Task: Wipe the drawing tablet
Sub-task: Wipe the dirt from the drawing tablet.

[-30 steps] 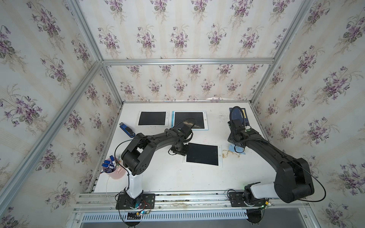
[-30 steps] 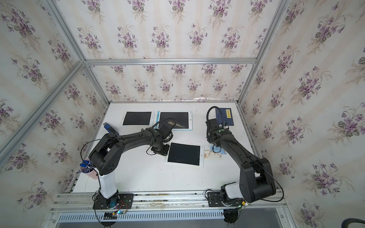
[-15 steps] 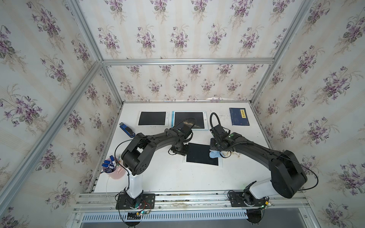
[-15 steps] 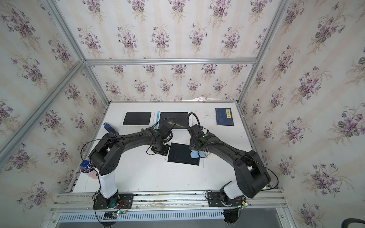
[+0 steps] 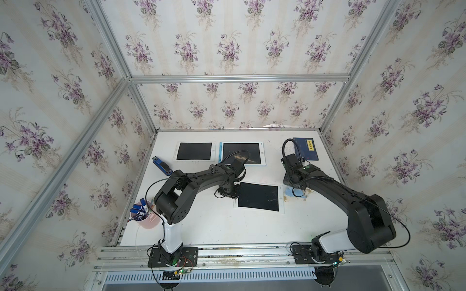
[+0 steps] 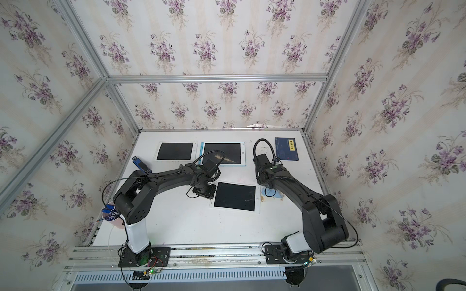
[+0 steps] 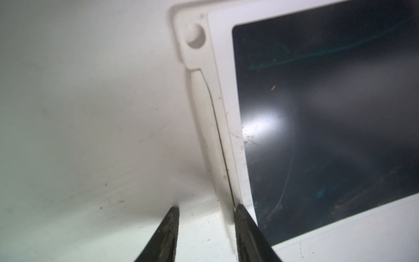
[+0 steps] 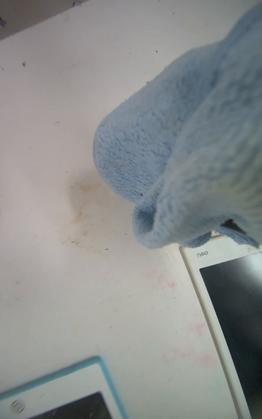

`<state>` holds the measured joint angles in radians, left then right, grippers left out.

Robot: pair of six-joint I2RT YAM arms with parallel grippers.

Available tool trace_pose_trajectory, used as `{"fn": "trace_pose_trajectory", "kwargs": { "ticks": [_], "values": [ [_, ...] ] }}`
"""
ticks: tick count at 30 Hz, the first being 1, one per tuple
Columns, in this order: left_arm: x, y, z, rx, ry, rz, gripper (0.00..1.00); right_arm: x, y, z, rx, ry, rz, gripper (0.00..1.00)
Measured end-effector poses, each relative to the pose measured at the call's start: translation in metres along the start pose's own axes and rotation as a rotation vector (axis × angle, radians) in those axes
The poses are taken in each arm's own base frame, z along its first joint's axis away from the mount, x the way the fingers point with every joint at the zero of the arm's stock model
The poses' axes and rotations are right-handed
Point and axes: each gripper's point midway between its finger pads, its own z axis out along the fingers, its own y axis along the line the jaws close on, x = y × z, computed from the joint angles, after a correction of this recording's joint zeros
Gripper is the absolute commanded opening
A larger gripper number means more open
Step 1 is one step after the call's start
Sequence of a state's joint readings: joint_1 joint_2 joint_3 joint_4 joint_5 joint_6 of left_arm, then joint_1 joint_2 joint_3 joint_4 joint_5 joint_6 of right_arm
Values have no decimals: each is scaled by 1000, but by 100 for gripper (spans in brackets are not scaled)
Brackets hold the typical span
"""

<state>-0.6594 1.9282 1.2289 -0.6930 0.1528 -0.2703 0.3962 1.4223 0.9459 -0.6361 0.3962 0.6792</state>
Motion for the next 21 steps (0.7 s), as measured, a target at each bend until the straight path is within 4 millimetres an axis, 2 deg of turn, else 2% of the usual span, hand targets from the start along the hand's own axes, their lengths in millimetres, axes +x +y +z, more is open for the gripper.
{"fn": "trace_pose_trajectory", "kwargs": {
  "ticks": [3,7,10,13,18,21],
  "values": [
    [-1,0,0,1,-3,1,43,-7,3,-10,-29,-20,7,0],
    [-2,-1,-1,3,-7,8,43,0,11,-10,-81,14,-10,0],
    [-3,0,-1,7,-7,12,43,11,21,-8,-118,48,-38,0],
    [-3,0,-1,8,-7,17,43,27,42,-9,-170,89,-116,0],
    [-2,0,-1,9,-9,19,43,57,73,-14,-170,123,-317,0],
    [-2,0,-1,11,-17,20,43,73,77,-14,-103,133,-416,0]
  ]
}}
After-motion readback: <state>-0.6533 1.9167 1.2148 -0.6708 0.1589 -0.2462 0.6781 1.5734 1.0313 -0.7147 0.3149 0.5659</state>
